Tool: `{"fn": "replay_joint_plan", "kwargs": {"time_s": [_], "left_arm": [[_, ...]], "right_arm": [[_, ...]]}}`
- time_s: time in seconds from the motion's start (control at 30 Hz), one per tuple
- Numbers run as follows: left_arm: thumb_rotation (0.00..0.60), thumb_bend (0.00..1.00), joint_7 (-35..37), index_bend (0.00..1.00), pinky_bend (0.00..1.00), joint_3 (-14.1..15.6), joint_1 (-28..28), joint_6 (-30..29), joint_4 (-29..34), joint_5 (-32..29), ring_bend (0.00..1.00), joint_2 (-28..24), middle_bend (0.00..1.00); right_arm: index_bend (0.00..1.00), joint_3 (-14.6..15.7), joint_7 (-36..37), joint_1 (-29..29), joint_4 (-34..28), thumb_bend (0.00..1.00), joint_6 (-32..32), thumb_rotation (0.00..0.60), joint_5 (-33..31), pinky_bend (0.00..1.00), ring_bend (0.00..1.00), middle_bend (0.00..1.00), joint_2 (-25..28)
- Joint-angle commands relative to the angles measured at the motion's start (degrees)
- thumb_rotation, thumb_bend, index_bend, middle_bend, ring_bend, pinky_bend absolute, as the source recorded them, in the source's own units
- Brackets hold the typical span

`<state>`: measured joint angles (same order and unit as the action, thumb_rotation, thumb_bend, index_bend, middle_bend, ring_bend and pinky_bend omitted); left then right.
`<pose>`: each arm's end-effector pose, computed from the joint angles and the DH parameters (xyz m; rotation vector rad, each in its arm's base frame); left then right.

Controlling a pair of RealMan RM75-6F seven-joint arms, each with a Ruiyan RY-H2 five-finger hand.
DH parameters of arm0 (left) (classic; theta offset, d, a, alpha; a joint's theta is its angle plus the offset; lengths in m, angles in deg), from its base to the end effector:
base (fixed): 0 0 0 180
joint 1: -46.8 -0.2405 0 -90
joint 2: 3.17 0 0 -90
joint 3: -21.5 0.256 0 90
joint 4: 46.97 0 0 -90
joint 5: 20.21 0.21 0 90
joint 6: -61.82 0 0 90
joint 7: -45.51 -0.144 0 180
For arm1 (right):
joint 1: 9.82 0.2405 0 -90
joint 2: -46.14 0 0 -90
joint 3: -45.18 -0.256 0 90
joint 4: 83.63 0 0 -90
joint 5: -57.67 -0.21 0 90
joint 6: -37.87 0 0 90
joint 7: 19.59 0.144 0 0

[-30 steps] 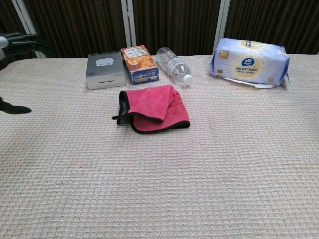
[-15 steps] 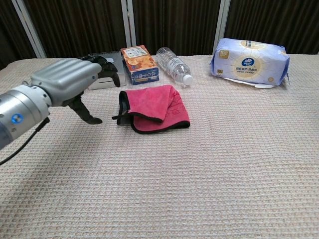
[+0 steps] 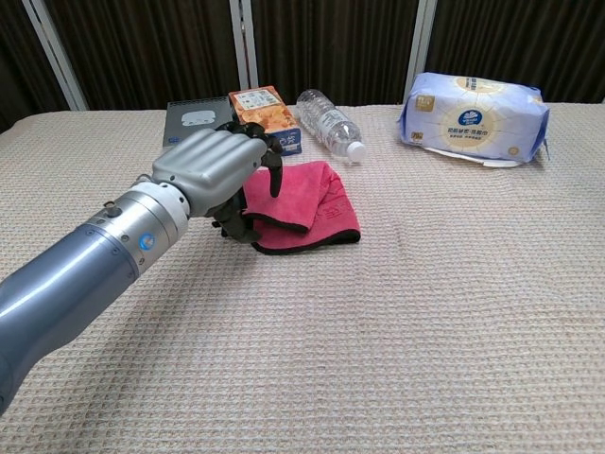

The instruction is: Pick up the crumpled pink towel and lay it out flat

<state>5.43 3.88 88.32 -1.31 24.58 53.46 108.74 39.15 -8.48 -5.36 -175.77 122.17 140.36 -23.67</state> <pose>-0.0781 0.3270 -0.0863 -1.8029 -0.5981 -0.9941 -0.3077 -0.1895 0.1364 1.1989 -1.1199 1.1207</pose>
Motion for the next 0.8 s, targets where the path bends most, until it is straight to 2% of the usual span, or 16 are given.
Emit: {"fn": "replay_joint_plan", "kwargs": {"time_s": [0.03,0.33,0.8], "left_arm": [[0.6,0.27,1.43,0.45,0.0,0.43,0.54,-1.07,-1.49,1.08,0.0,0.87,0.12],[0.6,0.31,4.81,0.46,0.0,1.29,0.21,-3.24,-4.28,2.26,0.0,0.61,0.11],[0.6,0.42,6.2,0.54,0.0,3.2,0.15,-3.64,-4.54,2.69,0.0,0.71,0.12]], "right_arm": [[0.0,-0.02,0.17,-0.15,0.13,0.35,0.31,0.6,0.12,0.0,0.0,0.0,0.03],[0.0,-0.05,0.25,-0.36,0.4,0.35,0.4,0.6,-0.12,0.0,0.0,0.0,-0.01],[0.0,-0.13,0.2,-0.24,0.05,0.35,0.28,0.6,0.02,0.0,0.0,0.0,-0.04]]}}
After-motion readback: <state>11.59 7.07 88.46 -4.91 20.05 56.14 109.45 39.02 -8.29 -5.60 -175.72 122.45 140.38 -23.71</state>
